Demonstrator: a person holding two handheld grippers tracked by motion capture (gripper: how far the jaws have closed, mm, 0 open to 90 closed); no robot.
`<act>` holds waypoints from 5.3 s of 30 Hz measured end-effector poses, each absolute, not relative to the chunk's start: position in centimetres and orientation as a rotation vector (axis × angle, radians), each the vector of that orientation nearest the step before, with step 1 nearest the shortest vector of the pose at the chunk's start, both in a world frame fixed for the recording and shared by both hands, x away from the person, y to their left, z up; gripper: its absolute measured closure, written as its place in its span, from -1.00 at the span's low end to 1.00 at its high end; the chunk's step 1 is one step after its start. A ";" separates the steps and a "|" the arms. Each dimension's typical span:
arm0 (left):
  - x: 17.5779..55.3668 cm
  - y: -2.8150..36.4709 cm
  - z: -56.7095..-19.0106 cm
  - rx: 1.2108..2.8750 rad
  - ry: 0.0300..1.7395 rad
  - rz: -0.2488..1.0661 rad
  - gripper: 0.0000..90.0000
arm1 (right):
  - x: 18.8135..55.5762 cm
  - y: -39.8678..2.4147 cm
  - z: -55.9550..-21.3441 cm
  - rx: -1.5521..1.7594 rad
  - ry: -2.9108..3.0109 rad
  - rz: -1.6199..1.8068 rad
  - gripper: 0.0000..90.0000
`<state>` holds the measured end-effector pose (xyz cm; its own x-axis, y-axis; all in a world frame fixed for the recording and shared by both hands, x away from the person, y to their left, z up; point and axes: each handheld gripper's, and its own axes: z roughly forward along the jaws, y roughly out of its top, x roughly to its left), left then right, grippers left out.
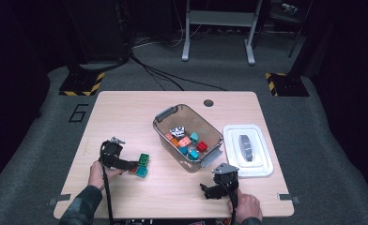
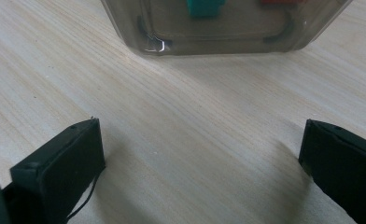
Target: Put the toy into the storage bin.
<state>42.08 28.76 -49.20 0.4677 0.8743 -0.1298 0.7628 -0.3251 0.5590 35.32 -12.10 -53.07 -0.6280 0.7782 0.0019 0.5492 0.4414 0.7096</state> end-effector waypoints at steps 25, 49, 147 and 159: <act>42.2 28.3 -50.0 2.201 1.311 0.284 0.28 | 35.3 -12.1 -53.1 1.132 2.374 0.989 -1.00; 43.9 28.7 -44.6 2.146 1.249 0.332 0.31 | 35.3 -12.1 -53.1 1.142 2.369 0.993 -1.00; 45.4 17.3 -36.8 2.243 0.938 0.317 -0.65 | 35.4 -12.1 -53.1 1.129 2.375 0.988 -1.00; 43.8 23.0 -37.4 2.187 1.019 0.365 -0.66 | 35.3 -12.1 -53.1 1.142 2.370 0.992 -1.00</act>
<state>43.84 22.96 -37.44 0.6531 0.7566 -0.0329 0.5635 -0.4565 0.6885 35.32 -12.07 -53.07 -0.6251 0.7805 0.0060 0.5519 0.4365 0.7105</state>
